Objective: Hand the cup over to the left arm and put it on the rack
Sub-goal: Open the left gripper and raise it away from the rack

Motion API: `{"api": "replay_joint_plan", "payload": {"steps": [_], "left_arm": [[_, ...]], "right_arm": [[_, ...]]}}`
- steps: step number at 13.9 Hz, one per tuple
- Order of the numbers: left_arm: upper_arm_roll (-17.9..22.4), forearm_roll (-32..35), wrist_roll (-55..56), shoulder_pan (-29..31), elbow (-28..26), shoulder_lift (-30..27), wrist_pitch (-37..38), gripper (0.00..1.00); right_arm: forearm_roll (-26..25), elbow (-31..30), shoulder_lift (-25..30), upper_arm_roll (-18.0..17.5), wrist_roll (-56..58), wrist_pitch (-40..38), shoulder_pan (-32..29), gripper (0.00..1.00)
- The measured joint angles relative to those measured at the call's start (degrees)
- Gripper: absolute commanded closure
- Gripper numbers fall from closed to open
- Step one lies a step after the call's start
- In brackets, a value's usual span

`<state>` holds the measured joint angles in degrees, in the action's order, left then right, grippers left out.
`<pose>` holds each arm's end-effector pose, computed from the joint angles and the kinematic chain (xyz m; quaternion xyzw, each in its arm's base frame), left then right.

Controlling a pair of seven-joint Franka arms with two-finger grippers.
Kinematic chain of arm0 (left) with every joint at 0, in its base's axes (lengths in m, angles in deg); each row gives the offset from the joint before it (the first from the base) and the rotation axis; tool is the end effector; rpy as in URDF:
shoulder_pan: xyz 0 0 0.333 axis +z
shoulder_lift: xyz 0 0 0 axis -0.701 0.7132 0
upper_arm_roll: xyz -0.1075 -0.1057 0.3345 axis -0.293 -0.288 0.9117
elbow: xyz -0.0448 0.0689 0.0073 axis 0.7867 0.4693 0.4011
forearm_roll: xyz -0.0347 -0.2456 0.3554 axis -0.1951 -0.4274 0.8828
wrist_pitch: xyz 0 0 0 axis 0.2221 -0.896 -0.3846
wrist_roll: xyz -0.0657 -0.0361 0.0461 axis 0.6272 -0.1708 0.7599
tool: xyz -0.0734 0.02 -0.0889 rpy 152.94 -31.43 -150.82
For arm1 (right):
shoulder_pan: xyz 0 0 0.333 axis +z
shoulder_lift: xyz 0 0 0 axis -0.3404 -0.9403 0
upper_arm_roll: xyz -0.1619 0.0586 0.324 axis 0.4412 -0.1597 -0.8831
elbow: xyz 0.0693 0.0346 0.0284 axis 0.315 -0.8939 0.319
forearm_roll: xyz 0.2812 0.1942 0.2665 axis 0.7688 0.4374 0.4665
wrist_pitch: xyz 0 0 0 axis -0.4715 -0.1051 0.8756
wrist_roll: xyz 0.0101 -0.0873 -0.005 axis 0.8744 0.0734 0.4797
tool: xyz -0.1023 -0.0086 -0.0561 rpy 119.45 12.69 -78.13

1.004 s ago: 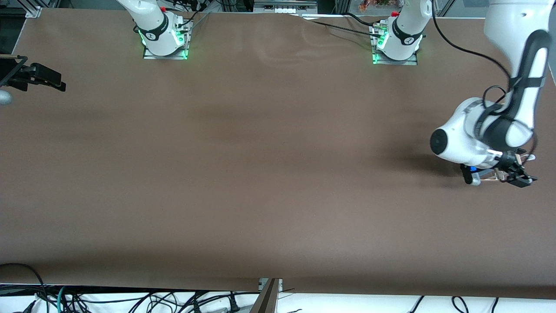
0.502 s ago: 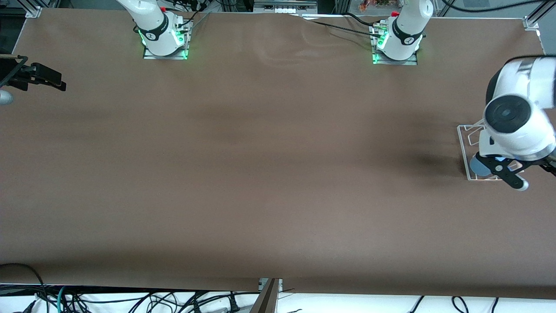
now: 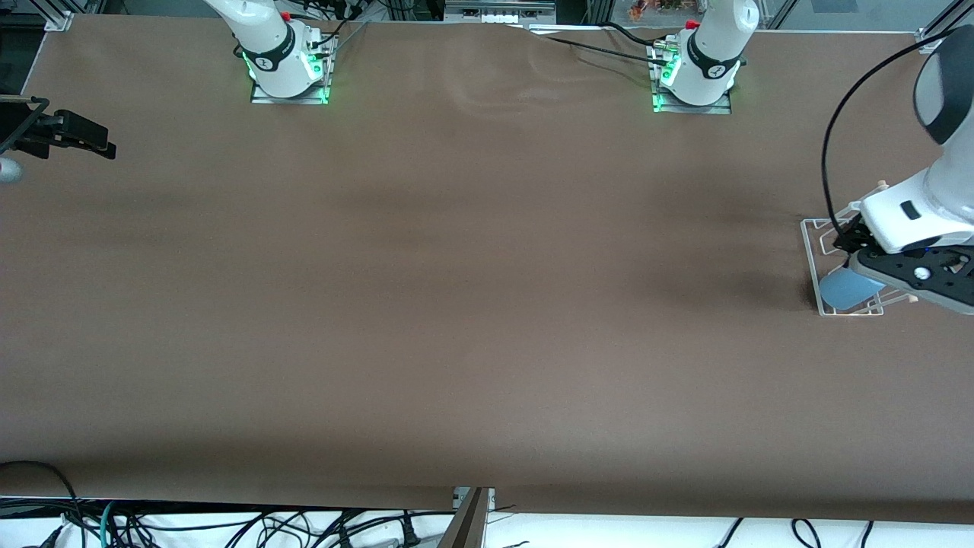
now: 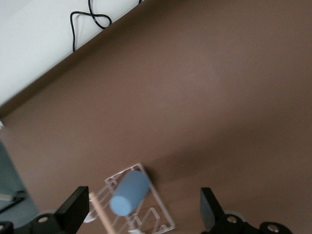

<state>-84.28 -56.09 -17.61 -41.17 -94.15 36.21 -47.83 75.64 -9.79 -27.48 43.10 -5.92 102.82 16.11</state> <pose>0.6831 -0.0149 0.6011 -0.9785 0.1894 -0.0193 0.0799 0.5706 -0.0436 0.6444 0.9960 0.0060 -0.0889 0.0050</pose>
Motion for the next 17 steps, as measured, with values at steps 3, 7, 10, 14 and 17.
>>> {"api": "replay_joint_plan", "payload": {"steps": [3, 7, 10, 14, 17], "left_arm": [[0.05, -9.55, 18.79, 0.31, 0.98, -1.02, 5.42, 0.0], [0.15, -11.55, 25.74, 1.94, 1.16, -2.77, 9.04, 0.0], [0.11, -11.55, 26.24, 1.91, 1.15, -2.94, 11.35, 0.0], [0.02, -11.55, 27.01, 1.6, 0.11, -4.64, 13.45, 0.0], [0.06, -11.55, 25.81, 1.56, -0.82, -5.53, 12.83, 0.0]], "right_arm": [[0.0, 0.0, 0.0, 0.0, 0.0, -0.03, 0.0, 0.0], [0.0, 0.0, -0.01, 0.0, 0.0, -0.03, 0.0, 0.0], [0.0, 0.0, -0.13, 0.0, -0.01, -0.03, 0.0, 0.0], [0.0, 0.0, -0.2, 0.01, -0.03, -0.03, 0.0, 0.0], [0.0, 0.0, -0.2, 0.01, -0.03, -0.03, 0.0, 0.0]]}}
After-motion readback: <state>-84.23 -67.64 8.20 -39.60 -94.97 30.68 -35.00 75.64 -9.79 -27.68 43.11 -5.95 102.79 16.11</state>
